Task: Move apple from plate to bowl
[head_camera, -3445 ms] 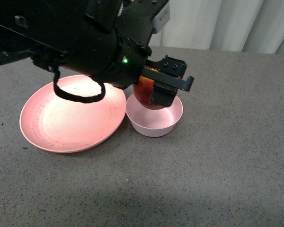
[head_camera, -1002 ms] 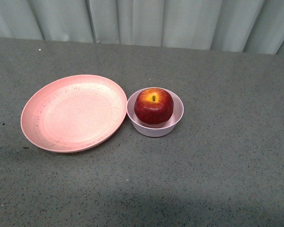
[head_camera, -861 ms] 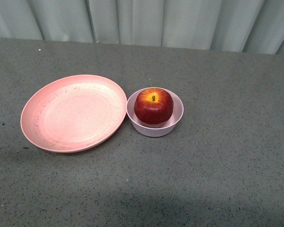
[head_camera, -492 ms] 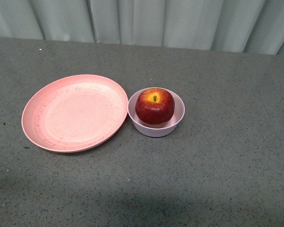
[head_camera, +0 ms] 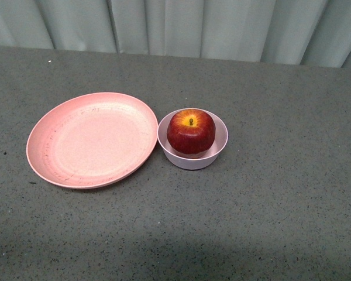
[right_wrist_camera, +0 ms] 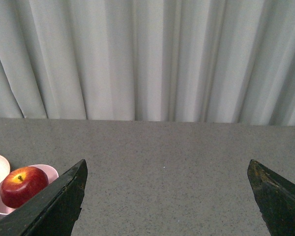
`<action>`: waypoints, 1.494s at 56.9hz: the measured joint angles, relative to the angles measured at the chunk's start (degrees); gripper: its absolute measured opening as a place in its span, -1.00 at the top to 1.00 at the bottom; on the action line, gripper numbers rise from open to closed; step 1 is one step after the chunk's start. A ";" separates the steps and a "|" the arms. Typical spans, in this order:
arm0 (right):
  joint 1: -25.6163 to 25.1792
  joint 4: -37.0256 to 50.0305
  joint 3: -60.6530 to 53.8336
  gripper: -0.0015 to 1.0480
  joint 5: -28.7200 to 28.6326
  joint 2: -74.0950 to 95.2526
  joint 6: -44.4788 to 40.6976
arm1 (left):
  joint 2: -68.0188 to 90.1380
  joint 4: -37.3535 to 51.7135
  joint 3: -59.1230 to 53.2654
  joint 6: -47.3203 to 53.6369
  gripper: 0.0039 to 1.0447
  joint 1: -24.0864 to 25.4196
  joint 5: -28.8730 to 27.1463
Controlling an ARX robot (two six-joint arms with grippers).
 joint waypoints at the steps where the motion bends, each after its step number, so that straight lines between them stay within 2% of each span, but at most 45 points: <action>1: 0.00 0.00 0.00 -0.82 0.00 0.00 0.00 | -0.46 -0.33 0.00 0.00 0.93 0.00 0.00; 35: 0.00 0.00 0.00 -0.82 0.00 0.00 0.00 | -11.28 -11.23 0.00 0.00 0.93 0.00 0.02; 40: 0.00 0.00 0.00 -0.82 0.00 0.00 0.00 | -18.91 -20.59 0.02 0.00 0.93 0.00 0.09; 50: 0.00 0.00 0.00 -0.82 0.00 0.00 0.00 | -20.94 -21.31 0.02 -0.11 0.91 0.00 0.07; 67: 0.00 0.00 0.00 -0.82 0.00 0.00 0.00 | -20.98 -21.33 0.02 -0.07 -0.22 0.00 0.07; 75: 0.00 0.00 0.00 -0.82 0.00 0.00 0.00 | -20.98 -21.33 0.02 -0.07 -0.87 0.00 0.07; 77: 0.00 0.00 0.00 -0.82 0.00 0.00 0.00 | -20.98 -21.33 0.02 0.00 -0.91 0.00 0.07; 85: 0.00 0.00 0.00 -0.82 0.00 0.00 0.00 | -20.98 -21.33 0.02 -0.04 -0.88 0.00 0.07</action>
